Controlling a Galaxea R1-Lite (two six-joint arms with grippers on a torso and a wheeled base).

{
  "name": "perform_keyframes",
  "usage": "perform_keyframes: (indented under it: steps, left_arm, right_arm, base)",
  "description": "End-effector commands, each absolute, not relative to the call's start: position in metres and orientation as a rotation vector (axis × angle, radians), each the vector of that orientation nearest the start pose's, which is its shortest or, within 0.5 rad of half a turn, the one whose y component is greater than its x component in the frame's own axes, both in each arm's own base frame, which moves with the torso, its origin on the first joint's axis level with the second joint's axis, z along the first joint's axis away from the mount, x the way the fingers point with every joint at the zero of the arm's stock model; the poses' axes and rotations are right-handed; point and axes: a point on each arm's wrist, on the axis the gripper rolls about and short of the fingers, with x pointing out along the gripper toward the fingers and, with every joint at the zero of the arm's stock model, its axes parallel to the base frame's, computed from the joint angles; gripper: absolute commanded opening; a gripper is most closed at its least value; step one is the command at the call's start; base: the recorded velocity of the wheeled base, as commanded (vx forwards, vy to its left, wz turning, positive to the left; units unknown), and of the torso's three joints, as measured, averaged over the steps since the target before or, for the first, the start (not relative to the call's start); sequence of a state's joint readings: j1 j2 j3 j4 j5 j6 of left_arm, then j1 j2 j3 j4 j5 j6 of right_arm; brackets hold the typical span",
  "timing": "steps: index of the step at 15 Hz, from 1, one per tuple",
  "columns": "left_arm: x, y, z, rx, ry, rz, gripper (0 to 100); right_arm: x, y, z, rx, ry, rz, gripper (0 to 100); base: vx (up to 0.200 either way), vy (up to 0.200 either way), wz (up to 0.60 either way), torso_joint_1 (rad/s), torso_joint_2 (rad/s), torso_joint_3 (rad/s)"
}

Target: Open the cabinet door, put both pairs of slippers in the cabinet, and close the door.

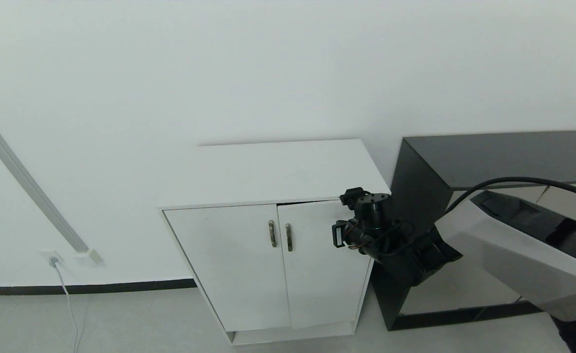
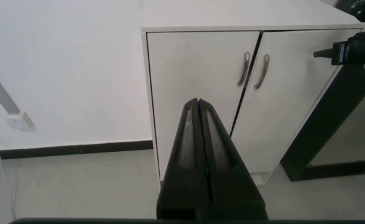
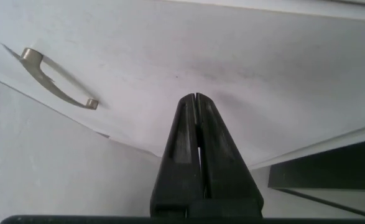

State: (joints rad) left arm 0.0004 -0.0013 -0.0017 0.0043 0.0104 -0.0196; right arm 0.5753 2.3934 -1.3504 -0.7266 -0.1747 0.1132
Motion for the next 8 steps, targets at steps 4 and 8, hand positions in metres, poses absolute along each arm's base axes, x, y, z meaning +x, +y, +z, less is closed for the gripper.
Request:
perform_keyframes:
  steps: [4, 8]
  left_arm:
    - [-0.023, 0.0, 0.075, -0.02, 0.003, 0.012, 0]
    - [-0.023, 0.0, 0.075, -0.02, 0.003, 0.012, 0]
  right_arm:
    - [0.411, 0.251, 0.056, 0.002, 0.294, 0.364, 0]
    - [0.415, 0.253, 0.057, 0.005, 0.282, 0.363, 0]
  base:
    - [0.0, 0.0, 0.0, 0.0, 0.0, 0.0]
    - [0.0, 0.0, 0.0, 0.0, 0.0, 0.0]
